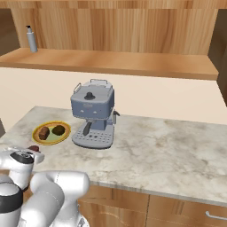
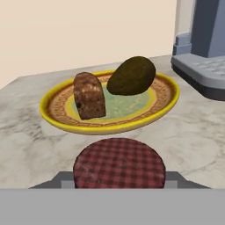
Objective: Pick the avocado and bread from the counter and place them on the plate. Then pick the jam from the cabinet and place it next to the plate. Lastly close the cabinet door.
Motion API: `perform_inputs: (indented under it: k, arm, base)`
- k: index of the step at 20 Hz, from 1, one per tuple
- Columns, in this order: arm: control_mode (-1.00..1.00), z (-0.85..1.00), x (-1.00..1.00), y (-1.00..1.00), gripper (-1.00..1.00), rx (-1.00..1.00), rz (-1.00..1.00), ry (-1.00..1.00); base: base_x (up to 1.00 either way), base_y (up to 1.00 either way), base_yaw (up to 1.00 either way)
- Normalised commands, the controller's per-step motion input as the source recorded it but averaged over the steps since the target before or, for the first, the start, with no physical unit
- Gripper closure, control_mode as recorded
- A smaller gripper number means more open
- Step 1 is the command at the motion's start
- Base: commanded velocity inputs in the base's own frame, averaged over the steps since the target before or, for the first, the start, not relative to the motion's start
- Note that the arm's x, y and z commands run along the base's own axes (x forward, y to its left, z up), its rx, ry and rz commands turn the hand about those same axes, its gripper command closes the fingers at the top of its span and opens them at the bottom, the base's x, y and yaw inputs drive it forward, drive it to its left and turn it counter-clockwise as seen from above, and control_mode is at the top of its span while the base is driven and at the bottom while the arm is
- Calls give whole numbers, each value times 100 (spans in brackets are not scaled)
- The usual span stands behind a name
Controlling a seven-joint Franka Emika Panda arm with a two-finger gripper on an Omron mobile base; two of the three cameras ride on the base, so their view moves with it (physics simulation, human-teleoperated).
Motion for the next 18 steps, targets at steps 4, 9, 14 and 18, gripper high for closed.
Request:
perform_inputs:
  k: [4, 9, 14, 18]
  arm:
    - [-100, -18, 13, 0, 100, 0, 0, 0]
    - [-100, -16, 6, 0, 100, 0, 0, 0]
    - [-100, -16, 2, 0, 100, 0, 0, 0]
    - [-100, -11, 2, -1, -100, 0, 0, 0]
  base:
    - [0, 0, 0]
    - [0, 0, 0]
    - [0, 0, 0]
    - [0, 0, 0]
